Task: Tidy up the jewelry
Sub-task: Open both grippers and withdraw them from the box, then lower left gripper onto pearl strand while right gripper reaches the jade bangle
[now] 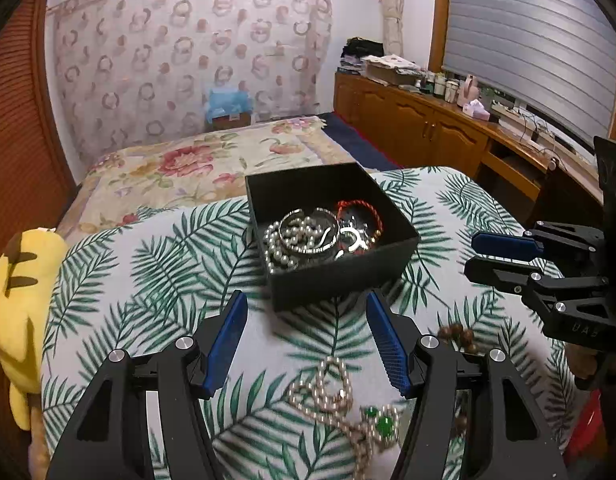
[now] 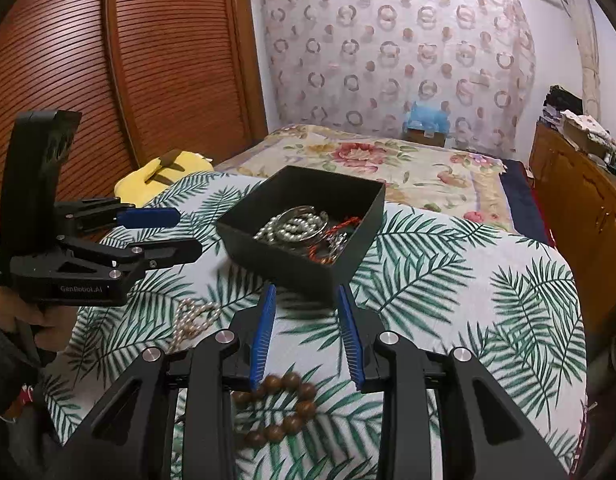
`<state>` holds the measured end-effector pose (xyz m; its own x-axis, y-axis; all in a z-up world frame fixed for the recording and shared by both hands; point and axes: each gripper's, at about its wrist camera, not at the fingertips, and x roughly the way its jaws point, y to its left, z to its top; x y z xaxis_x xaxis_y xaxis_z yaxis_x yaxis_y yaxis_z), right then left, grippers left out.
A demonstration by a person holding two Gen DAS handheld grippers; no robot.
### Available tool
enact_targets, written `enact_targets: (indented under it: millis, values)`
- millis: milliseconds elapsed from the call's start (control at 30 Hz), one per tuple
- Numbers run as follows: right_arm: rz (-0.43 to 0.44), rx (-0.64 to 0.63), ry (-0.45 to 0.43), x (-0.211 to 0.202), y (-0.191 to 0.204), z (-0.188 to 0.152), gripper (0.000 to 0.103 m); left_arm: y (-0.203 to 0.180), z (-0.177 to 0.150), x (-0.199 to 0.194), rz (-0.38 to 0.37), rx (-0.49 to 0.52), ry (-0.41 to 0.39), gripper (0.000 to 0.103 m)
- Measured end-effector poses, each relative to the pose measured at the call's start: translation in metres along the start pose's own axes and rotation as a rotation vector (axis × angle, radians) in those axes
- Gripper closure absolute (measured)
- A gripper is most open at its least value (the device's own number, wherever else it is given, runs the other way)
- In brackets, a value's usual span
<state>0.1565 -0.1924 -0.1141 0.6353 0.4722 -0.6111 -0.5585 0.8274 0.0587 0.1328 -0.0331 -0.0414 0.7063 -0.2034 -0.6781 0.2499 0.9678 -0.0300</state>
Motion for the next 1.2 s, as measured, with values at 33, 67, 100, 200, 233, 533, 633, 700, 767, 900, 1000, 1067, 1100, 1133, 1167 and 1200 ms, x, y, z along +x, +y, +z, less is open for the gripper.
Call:
enact_targets:
  millis: [33, 67, 100, 200, 233, 533, 633, 700, 767, 900, 1000, 1067, 1100, 1133, 1167, 1200]
  values:
    - [0.002, -0.002, 0.001, -0.002, 0.002, -0.001, 0.069, 0.000, -0.002, -0.002, 0.002, 0.004, 0.001, 0.044]
    - [0.004, -0.005, 0.002, -0.005, 0.006, -0.004, 0.069, -0.001, -0.004, -0.005, 0.003, 0.007, 0.001, 0.044]
    - [0.005, -0.009, 0.004, -0.006, 0.009, -0.006, 0.069, -0.001, -0.006, -0.009, 0.003, 0.010, -0.002, 0.044]
    - [0.012, -0.016, 0.017, -0.010, 0.017, -0.013, 0.069, -0.003, -0.014, -0.016, 0.000, 0.007, -0.005, 0.044]
    - [0.017, -0.018, 0.024, -0.010, 0.019, -0.016, 0.069, -0.003, -0.017, -0.018, -0.001, 0.006, -0.005, 0.044]
    - [0.059, -0.019, 0.113, 0.000, 0.035, -0.045, 0.073, -0.001, -0.042, -0.038, 0.001, -0.012, -0.003, 0.044]
    - [0.068, -0.028, 0.130, 0.002, 0.041, -0.050, 0.073, 0.002, -0.050, -0.038, 0.008, -0.019, 0.014, 0.044]
    - [0.072, -0.035, 0.141, 0.004, 0.045, -0.052, 0.074, 0.005, -0.056, -0.037, 0.007, -0.026, 0.027, 0.044]
    - [0.067, -0.041, 0.159, 0.007, 0.047, -0.055, 0.074, 0.007, -0.062, -0.035, 0.005, -0.032, 0.040, 0.044]
    - [0.059, -0.036, 0.190, 0.015, 0.048, -0.061, 0.074, 0.005, -0.072, -0.024, -0.008, -0.027, 0.088, 0.044]
    - [0.053, -0.033, 0.203, 0.020, 0.049, -0.063, 0.075, -0.001, -0.079, -0.018, -0.020, -0.015, 0.114, 0.044]
    - [0.055, -0.029, 0.202, 0.020, 0.049, -0.063, 0.076, -0.005, -0.082, -0.017, -0.029, -0.007, 0.123, 0.044]
    - [0.056, -0.029, 0.201, 0.020, 0.049, -0.063, 0.076, -0.007, -0.084, -0.017, -0.033, -0.002, 0.126, 0.044]
    - [0.059, -0.028, 0.200, 0.020, 0.049, -0.063, 0.077, -0.009, -0.087, -0.017, -0.036, 0.001, 0.130, 0.044]
    - [0.062, -0.026, 0.199, 0.020, 0.049, -0.063, 0.078, -0.009, -0.089, -0.018, -0.040, 0.001, 0.136, 0.045]
    - [0.062, -0.024, 0.198, 0.020, 0.049, -0.063, 0.078, -0.010, -0.092, -0.019, -0.042, 0.001, 0.140, 0.048]
